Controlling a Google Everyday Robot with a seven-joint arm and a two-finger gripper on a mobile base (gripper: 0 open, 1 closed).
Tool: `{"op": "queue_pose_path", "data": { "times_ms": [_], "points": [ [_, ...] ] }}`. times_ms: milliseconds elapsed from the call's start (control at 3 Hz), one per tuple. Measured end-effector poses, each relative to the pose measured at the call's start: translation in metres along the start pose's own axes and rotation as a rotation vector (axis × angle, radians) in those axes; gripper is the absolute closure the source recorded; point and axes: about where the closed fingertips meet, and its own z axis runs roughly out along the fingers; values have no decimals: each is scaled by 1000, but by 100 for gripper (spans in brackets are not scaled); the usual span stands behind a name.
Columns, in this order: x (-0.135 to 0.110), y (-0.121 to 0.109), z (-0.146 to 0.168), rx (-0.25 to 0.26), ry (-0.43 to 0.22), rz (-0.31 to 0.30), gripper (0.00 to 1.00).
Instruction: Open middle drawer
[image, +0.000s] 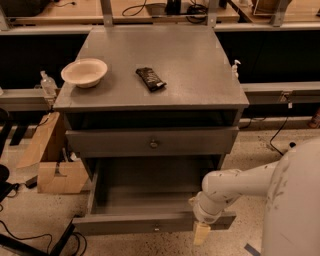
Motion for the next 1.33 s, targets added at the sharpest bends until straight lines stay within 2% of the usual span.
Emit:
{"op": "queue_pose_path", "data": {
  "times_ms": [333, 667, 1000, 1333],
  "points": [
    [5, 24, 6, -32, 15, 29, 42],
    [8, 58, 14, -96, 38, 64, 66],
    [7, 58, 11, -96, 38, 64, 88],
    [7, 57, 11, -96, 38, 64, 100]
  ]
}}
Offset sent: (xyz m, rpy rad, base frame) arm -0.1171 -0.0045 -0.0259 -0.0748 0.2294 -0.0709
